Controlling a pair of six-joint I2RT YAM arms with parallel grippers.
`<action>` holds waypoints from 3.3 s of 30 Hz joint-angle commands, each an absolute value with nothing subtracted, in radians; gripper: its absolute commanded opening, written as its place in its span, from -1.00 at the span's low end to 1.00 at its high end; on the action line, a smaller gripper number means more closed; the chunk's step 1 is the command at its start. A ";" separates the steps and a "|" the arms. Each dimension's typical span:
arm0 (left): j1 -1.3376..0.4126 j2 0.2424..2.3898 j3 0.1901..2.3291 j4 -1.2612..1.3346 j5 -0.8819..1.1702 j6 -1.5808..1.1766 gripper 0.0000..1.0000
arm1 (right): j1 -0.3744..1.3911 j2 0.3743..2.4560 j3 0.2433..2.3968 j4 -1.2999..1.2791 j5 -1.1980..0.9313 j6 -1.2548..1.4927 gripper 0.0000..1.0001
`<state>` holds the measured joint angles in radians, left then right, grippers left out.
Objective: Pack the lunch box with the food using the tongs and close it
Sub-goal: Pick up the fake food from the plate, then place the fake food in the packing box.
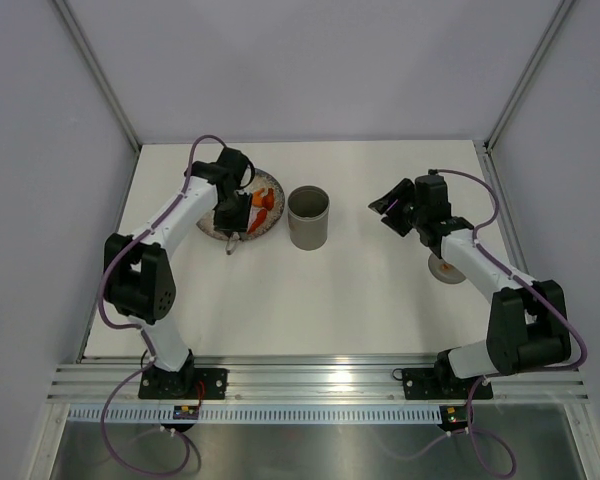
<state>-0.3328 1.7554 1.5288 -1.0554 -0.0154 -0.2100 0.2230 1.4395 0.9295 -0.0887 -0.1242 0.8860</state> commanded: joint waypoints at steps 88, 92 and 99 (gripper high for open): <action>-0.405 1.579 1.677 -1.095 -0.059 -0.230 -1.00 | 0.227 1.373 0.821 -0.092 -0.143 0.873 0.37; -0.407 1.534 1.700 -1.097 0.006 -0.224 -1.00 | 0.227 1.373 0.822 -0.092 -0.144 0.874 0.37; -0.443 1.497 1.744 -1.075 0.158 -0.202 -1.00 | 0.226 1.384 0.828 -0.092 -0.144 0.876 0.37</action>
